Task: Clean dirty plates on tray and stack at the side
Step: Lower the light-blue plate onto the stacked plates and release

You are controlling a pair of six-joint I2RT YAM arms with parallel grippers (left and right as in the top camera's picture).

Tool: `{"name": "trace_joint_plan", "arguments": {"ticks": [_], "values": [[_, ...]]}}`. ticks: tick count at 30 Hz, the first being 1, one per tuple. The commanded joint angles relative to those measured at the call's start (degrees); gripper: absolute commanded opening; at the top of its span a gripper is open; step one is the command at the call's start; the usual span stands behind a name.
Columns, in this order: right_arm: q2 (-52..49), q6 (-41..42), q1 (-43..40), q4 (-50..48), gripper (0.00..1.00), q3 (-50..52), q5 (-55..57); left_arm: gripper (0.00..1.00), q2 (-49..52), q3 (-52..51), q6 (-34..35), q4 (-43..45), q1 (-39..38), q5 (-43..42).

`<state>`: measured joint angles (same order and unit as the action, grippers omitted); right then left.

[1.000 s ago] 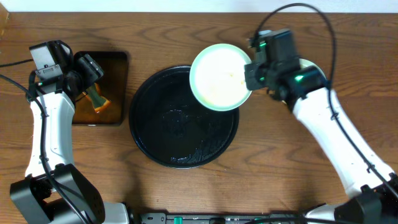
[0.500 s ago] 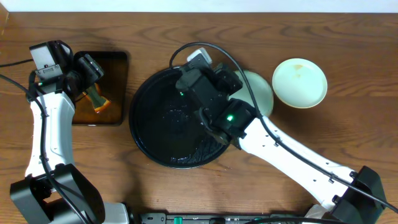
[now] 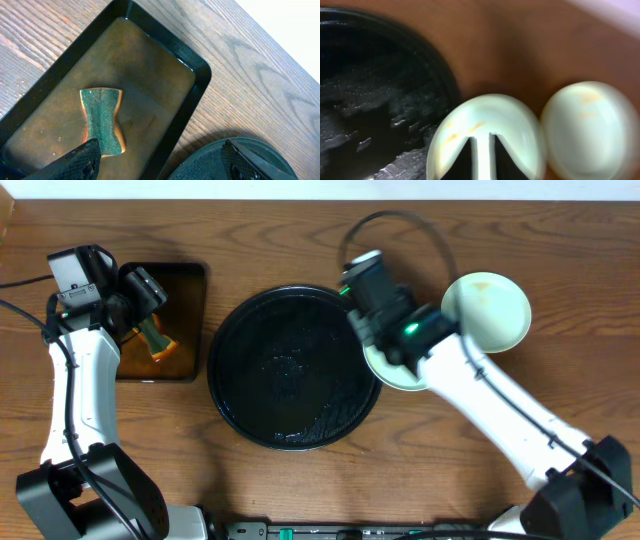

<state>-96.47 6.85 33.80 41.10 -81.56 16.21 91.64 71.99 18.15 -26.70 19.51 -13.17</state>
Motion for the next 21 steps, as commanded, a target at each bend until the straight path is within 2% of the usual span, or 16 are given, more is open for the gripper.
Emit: {"name": "trace_joint_plan", "arguments": {"ticks": [1,2,3,5,9,13,18,19,21], "values": [[-2.5,-1.4,-4.7,2.1,0.41,-0.8,-27.4,0.78,0.2,0.2,-0.3,0.0,0.2,0.1],[-3.5,-2.9,-4.9,3.0,0.51,-0.8,-26.9,0.78,0.2,0.2,-0.3,0.0,0.2,0.1],[-4.7,-4.6,-4.8,3.8,0.56,-0.8,-26.9,0.78,0.2,0.2,-0.3,0.0,0.2,0.1],[-7.6,-5.9,-4.2,4.8,0.56,-0.8,-26.5,0.78,0.2,0.2,-0.3,0.0,0.2,0.1],[-15.1,-3.7,-1.7,3.9,0.49,-0.8,-19.5,0.78,0.2,0.2,-0.3,0.0,0.2,0.1],[-18.4,-2.5,0.9,4.1,0.37,-0.8,-13.9,0.78,0.2,0.2,-0.3,0.0,0.2,0.1],[-18.5,-1.3,3.9,4.1,0.11,-0.9,-7.8,0.78,0.2,0.2,-0.3,0.0,0.2,0.1],[-18.5,-1.3,4.5,4.1,0.01,-0.9,-7.1,0.78,0.2,0.2,-0.3,0.0,0.2,0.1],[-18.5,-1.0,5.5,4.1,0.01,-1.0,-5.1,0.78,0.2,0.2,-0.3,0.0,0.2,0.1]]}}
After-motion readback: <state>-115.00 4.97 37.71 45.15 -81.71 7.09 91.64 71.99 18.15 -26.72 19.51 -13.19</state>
